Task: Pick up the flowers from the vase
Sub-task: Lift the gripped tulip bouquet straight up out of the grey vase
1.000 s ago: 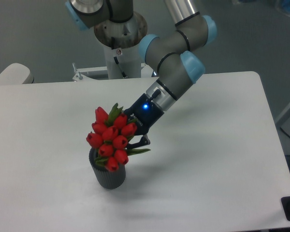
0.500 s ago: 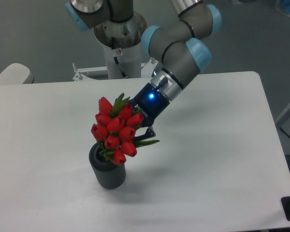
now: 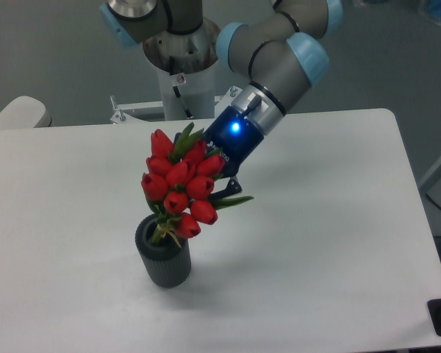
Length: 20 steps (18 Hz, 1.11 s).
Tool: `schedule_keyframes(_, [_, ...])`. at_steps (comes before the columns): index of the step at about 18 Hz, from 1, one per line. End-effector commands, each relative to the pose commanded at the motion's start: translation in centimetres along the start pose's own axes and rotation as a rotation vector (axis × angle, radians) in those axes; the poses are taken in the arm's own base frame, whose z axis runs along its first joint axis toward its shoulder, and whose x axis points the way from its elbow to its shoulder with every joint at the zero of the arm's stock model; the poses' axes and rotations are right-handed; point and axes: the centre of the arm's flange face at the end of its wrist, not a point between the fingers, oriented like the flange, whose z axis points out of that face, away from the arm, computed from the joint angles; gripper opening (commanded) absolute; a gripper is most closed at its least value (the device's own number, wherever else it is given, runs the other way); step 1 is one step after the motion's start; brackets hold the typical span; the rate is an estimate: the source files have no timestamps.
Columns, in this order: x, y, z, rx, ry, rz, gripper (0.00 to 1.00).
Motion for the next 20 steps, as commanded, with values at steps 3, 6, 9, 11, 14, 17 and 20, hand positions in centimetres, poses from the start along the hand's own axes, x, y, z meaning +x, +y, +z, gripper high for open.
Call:
schedule_keyframes(3, [0.0, -0.4, -0.9, 0.006, -0.016, 0.008, 0.33])
schedule_keyframes(6, [-0.1, -0.8, -1.5, 0.008, -0.029, 0.020, 0.33])
schedule_keyframes(9, [-0.5, -1.2, -2.2, 0.013, -0.041, 0.026, 0.33])
schedule_keyframes(11, [-0.7, -1.6, -2.6, 0.016, -0.048, 0.030, 0.32])
schedule_keyframes(14, [-1.1, -2.4, -3.4, 0.024, -0.063, 0.042, 0.32])
schedule_keyframes(17, [-1.4, -2.9, -4.0, 0.028, -0.071, 0.042, 0.32])
schedule_keyframes(20, [-1.6, -3.3, -4.5, 0.039, -0.075, 0.018, 0.32])
